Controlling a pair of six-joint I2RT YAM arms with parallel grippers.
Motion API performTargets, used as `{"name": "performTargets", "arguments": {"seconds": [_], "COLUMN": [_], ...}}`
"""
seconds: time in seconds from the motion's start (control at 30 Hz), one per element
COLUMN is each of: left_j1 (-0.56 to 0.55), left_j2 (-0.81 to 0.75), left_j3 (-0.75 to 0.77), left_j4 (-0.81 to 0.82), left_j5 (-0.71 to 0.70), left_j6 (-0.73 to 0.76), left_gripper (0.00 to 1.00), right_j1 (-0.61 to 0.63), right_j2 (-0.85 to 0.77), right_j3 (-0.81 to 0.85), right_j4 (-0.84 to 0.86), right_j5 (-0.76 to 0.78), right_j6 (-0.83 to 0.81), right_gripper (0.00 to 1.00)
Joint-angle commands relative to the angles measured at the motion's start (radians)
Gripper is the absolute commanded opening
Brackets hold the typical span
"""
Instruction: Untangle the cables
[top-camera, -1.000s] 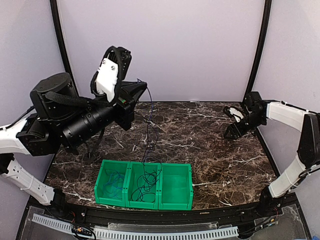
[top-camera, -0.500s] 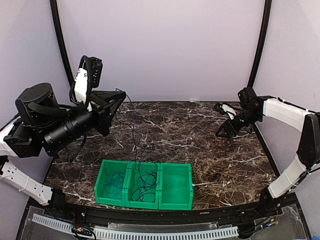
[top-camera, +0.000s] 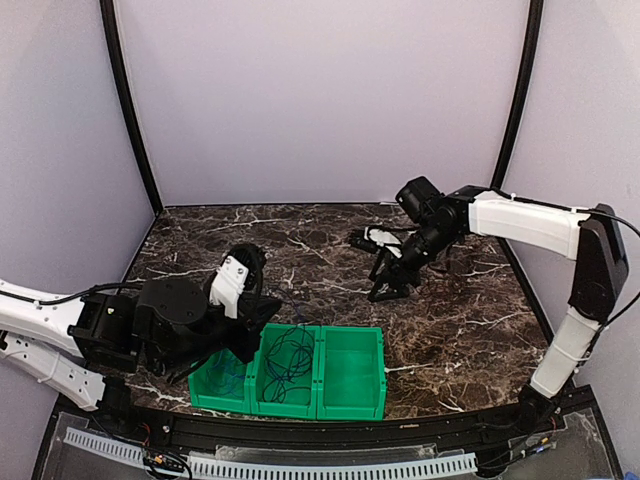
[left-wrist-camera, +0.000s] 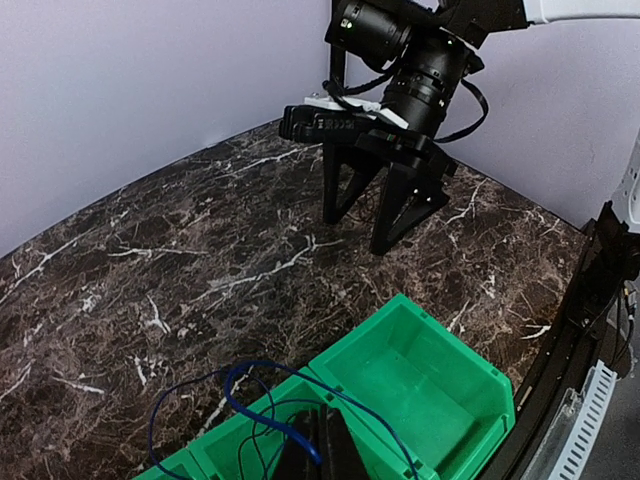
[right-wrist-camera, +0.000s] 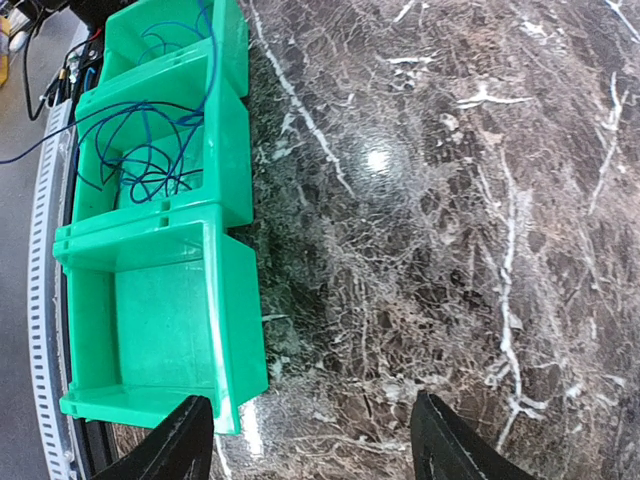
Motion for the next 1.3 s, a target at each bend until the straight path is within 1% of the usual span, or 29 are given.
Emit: {"name": "performTargets", "arguments": {"seconds": [0.0,0.13,0.3,0.43,0.57,0.77,0.9,1.0,1.13,1.27], "left_j1": [-0.002,0.0,0.014,0.028,0.041,0.117,0.151,0.163,0.169,0.17], "left_j2": [-0.022,-0.017,0.009,0.074,0.145,0.229,0.294,0.35,0.437,0.513], "left_j3": [-0.09,-0.148,-0.197,-0.197,-0.191,-0.181,-0.156,-0.106,-0.044,-0.015], "left_j4": [0.061,0.029,0.07,0.148,0.154,0.135,0.128,0.106,0.026,-0.008], "left_j5": [-0.026,0.005,0.098,0.175,0.208,0.26,0.314,0.344,0.357,0.374], "left_j6": [-0.155,-0.246,-0.277,-0.271,-0.302,-0.378,-0.379,-0.365,-0.364,-0.393], "left_gripper": [0.0,0.0,0.0,0.0,0.0,0.0,0.0,0.0,0.0,0.0], "right_j1": [0.032,0.04,0.041,0.043,0.045,0.046,0.046,0.046,0.046,0.046], "right_j2": [0.017,-0.002,-0.017,-0.021,-0.039,-0.056,-0.065,-0.068,-0.068,-0.068], "right_j3": [0.029,0.006,-0.014,-0.022,-0.034,-0.049,-0.056,-0.057,-0.057,-0.057], "right_j4": [-0.03,-0.021,-0.01,-0.01,-0.007,-0.005,-0.005,-0.005,-0.003,-0.004], "right_j5": [-0.028,-0.017,-0.009,-0.006,0.004,0.01,0.018,0.022,0.019,0.013], "right_j6": [-0.014,-0.013,-0.007,-0.005,-0.009,-0.011,-0.013,-0.013,-0.013,-0.016], "right_gripper": [0.69,0.69,0.69,0.69,0.69,0.69,0.69,0.69,0.69,0.69]}}
